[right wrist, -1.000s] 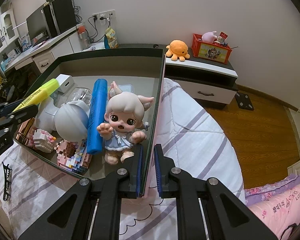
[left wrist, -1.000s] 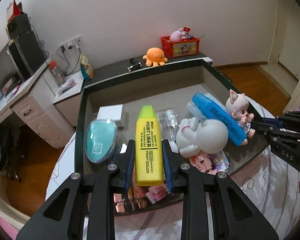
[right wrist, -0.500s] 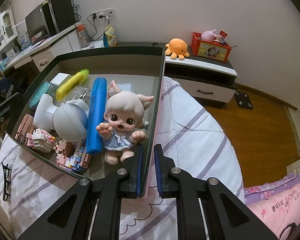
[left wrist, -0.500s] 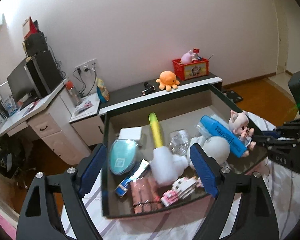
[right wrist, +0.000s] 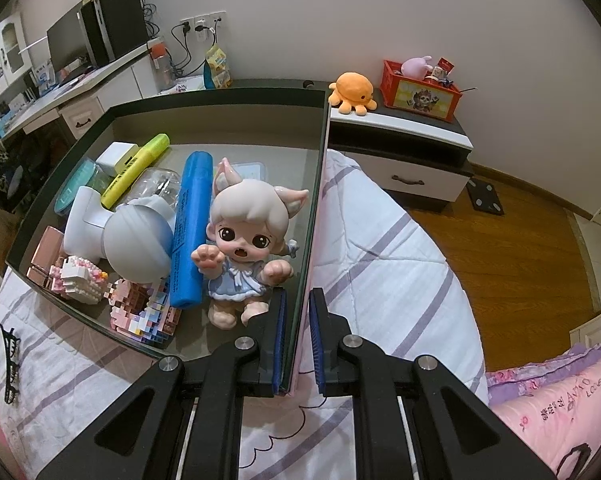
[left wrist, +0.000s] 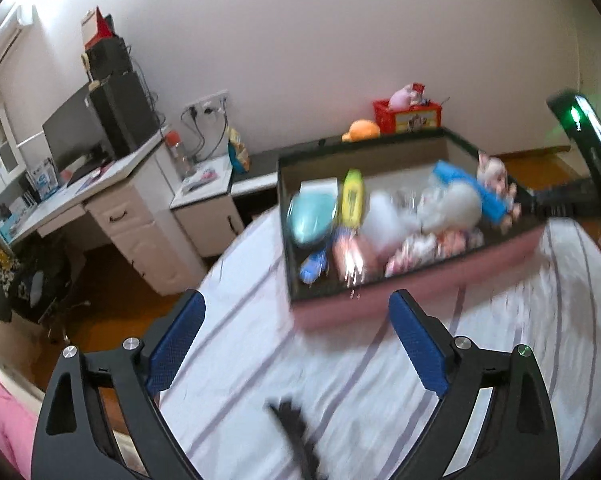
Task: Organize rigid objects
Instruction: 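Move the left gripper back from the box to the black hair clip, then grasp the black hair clip with the left gripper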
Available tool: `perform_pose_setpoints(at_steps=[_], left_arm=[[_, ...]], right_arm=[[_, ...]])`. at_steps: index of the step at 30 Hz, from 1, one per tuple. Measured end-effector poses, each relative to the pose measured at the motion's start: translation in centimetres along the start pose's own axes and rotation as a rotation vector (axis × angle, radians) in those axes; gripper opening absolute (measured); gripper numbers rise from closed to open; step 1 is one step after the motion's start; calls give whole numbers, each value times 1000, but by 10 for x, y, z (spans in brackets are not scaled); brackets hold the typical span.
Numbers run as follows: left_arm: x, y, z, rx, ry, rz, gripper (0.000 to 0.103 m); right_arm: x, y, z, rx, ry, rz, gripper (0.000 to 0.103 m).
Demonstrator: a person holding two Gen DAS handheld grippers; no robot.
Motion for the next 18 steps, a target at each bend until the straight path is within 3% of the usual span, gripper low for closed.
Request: perform_pose_setpoints(at_steps=[4, 13, 15, 18], left_arm=[[37, -6, -12, -31, -23, -52, 95], [86, 12, -14, 6, -71, -176, 92], [92, 20, -12, 9, -68, -207, 71], [91, 25, -18, 71, -141, -203, 30]], right_arm=[[-1, 0, -1, 2, -1, -6, 11], [-1, 0, 1, -3, 10, -9, 11], [-1, 0, 1, -3, 10, -10, 11], [-1, 0, 1, -4, 12, -10, 11]])
Point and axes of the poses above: each gripper's, at about its wrist camera, not at the fingertips, and y roughly the way its jaws point, z to its right, x to its underside, the point moved 2 cm from there along y, roughly the way its jaws point, and after that the axes turned 3 degrees about -x, right-handed, at the moved point
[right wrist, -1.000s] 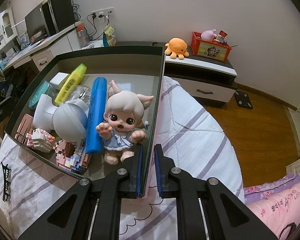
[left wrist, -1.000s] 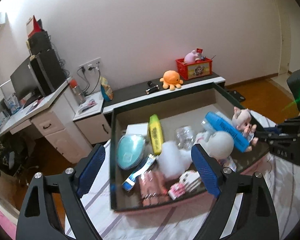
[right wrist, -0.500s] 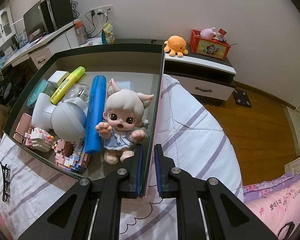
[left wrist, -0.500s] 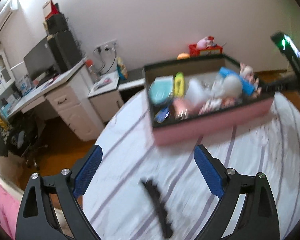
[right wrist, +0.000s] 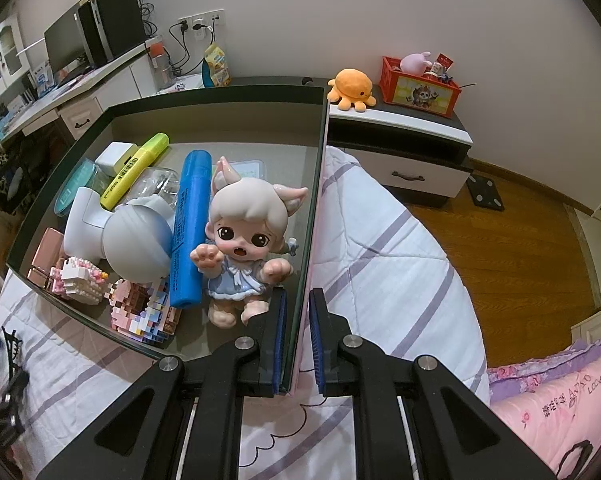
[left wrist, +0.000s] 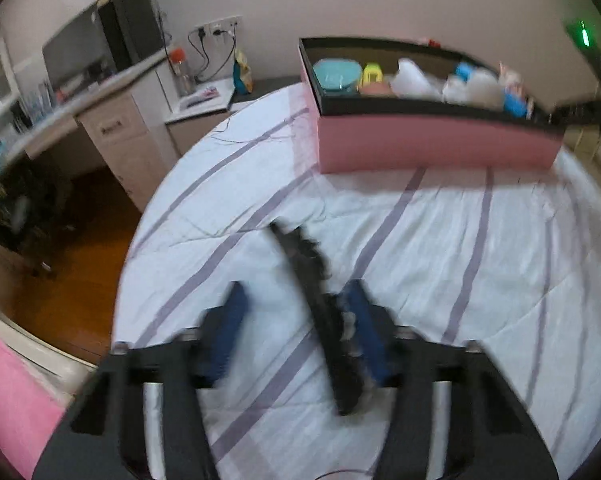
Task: Organize rigid objects
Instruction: 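Grasp the black hair clip with the left gripper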
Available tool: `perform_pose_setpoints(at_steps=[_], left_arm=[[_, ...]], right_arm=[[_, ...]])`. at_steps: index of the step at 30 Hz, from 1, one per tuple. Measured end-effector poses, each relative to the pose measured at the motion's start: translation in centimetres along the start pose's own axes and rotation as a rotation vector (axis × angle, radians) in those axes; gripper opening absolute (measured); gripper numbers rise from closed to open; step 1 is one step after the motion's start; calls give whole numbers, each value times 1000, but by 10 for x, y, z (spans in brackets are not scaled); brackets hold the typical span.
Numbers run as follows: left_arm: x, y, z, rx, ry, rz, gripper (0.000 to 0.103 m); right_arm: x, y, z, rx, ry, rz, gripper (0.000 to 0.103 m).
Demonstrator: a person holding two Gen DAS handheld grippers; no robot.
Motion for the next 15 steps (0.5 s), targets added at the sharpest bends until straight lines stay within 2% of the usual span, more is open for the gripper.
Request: perform_pose_setpoints(at_steps=[1, 8, 15], left_arm=[[-2, 0, -1, -10, 1, 2, 19], [-28, 0, -4, -29, 47, 31, 18], [-61, -10, -2, 9, 66, 81, 18]], right_arm=[[0, 0, 0, 0, -1, 0, 11], [0, 0, -1, 0, 1, 0, 11], [0, 0, 1, 3, -1, -1, 11]])
Point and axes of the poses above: each gripper's, at about its wrist camera, not at the fingertips, and y roughly the way its jaws point, z to its right, x to its underside, the point moved 2 cm from there along y, roughly the way its jaws point, and after that the axes turned 3 degrees about -x, right-handed, at the moved point
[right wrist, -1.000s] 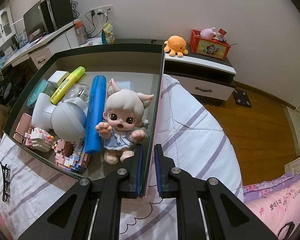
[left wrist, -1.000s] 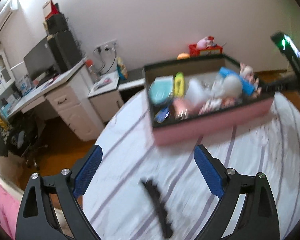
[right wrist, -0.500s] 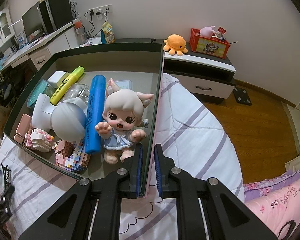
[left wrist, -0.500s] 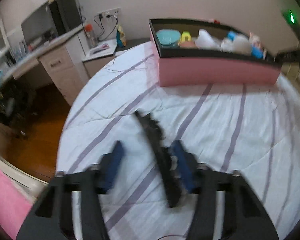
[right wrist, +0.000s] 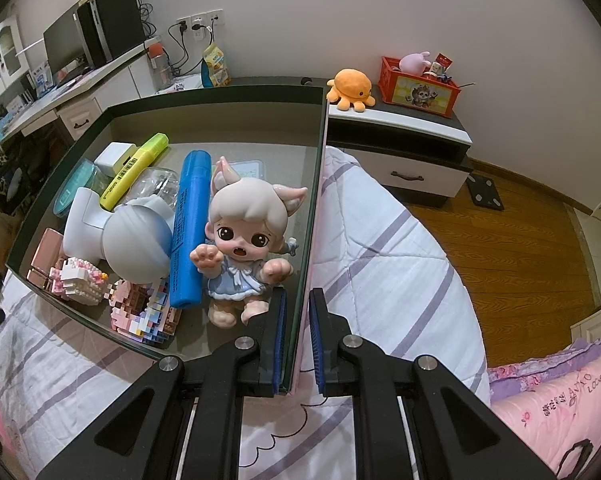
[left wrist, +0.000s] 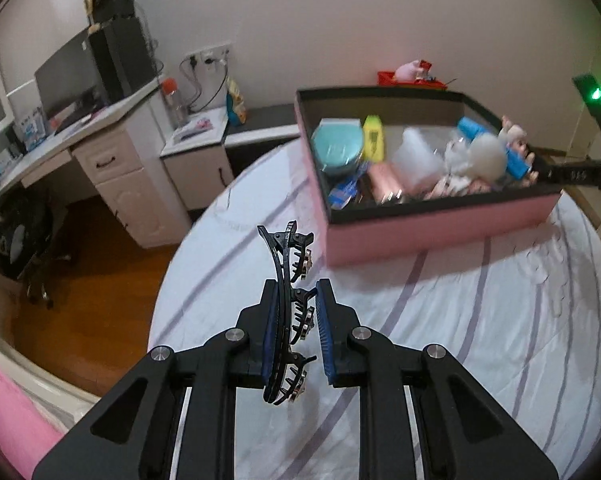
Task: Organize rigid objects
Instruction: 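Grasp the black hair clip with the left gripper, then carry the hair clip into the pink box and open the left gripper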
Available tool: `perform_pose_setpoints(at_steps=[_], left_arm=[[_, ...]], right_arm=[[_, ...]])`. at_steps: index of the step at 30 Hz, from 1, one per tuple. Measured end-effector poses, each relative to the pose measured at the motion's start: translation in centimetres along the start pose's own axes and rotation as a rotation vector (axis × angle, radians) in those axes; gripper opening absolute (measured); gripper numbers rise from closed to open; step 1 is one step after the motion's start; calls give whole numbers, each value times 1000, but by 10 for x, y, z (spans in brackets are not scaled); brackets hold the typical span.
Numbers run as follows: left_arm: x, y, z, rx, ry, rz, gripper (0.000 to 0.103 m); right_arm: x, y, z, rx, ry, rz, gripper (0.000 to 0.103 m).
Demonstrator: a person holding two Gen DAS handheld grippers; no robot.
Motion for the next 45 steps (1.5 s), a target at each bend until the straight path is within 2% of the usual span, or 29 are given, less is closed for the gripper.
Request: perform_pose_setpoints(at_steps=[8, 14, 18, 23, 27, 29, 31, 39, 40, 41, 42, 43, 44, 45], left_arm=[[-50, 4, 22, 46, 61, 28, 18], [-81, 26, 46, 145, 110, -13, 18], [-94, 42, 68, 170, 143, -42, 18], [-103, 62, 92, 161, 193, -81, 19], [-110, 66, 106, 167, 201, -79, 19], [-113, 68, 114, 131, 224, -67, 19], [-115, 69, 118, 112, 231, -64, 19], [-118, 69, 122, 113, 241, -45, 22], [-118, 69, 122, 111, 239, -49, 30], [-118, 70, 122, 106, 238, -50, 50], [-118, 68, 122, 97, 237, -42, 63], [-118, 66, 122, 83, 234, -17, 86], [-118, 62, 121, 68, 230, 13, 99], [-118, 59, 120, 59, 226, 29, 101]], right_arm=[[0, 0, 0, 2, -1, -1, 11], [0, 0, 0, -2, 11, 0, 11], [1, 0, -1, -1, 8, 0, 12], [1, 0, 0, -6, 9, -3, 12], [0, 0, 0, -11, 14, -3, 12], [1, 0, 0, -11, 15, -2, 12], [1, 0, 1, -14, 16, -3, 12], [1, 0, -1, -13, 16, -3, 13], [1, 0, 0, -12, 16, -3, 13], [1, 0, 0, -12, 16, -3, 13], [1, 0, -1, -13, 16, -3, 13], [1, 0, 0, -13, 16, -3, 13], [1, 0, 0, -13, 16, -3, 13], [1, 0, -1, -14, 17, -3, 13]])
Point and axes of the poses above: each gripper's, at about its wrist camera, not at the fingertips, and y roughly the way its jaws point, z to its right, x to its underside, the point moved 2 cm from there along y, roughly the way its jaws point, and after that the axes turned 3 degrees about -x, right-handed, at the moved point
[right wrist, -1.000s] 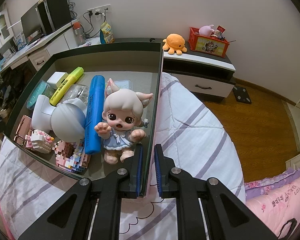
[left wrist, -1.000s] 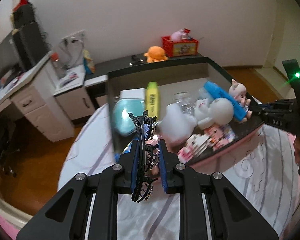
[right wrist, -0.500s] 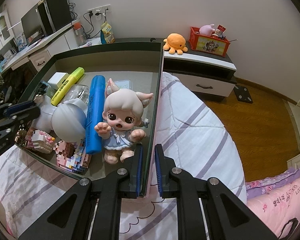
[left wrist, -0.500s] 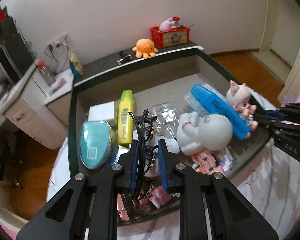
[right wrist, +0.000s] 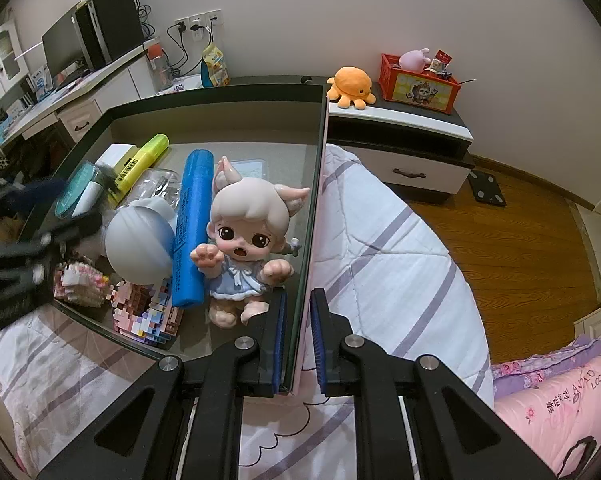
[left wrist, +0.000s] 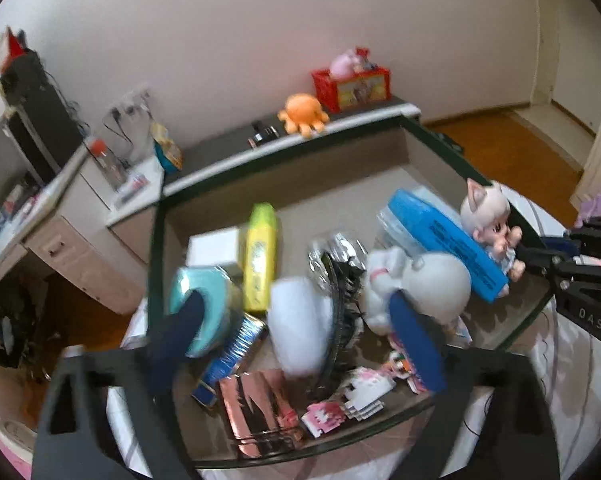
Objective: Organize rigid objects
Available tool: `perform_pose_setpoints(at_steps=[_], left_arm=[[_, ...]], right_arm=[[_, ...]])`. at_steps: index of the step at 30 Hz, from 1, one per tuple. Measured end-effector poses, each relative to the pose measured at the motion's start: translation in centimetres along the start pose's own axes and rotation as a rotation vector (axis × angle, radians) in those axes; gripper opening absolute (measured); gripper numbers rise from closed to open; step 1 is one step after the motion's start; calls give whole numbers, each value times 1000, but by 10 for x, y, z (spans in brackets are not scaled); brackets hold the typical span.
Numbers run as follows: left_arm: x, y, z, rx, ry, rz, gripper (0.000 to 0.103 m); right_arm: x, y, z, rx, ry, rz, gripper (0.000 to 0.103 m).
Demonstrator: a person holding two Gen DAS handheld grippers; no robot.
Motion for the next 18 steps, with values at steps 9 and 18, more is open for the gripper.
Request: perform_pose_setpoints(at_steps=[9, 18], left_arm=[[5, -24, -5, -4, -13, 26, 103], [23, -75, -8, 13, -70, 88, 103]], right_arm=[[4, -8, 3, -16, 7, 3, 18], [18, -66, -11, -24, -6, 132, 81]])
Point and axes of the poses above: each gripper's, at about its wrist camera, not at the fingertips, and y roughly the way its jaws point, z to its right, x to its underside, the point moved 2 cm from there along y, roughly the way its jaws point, and after that the axes turned 3 degrees about -x, right-handed, at the moved point
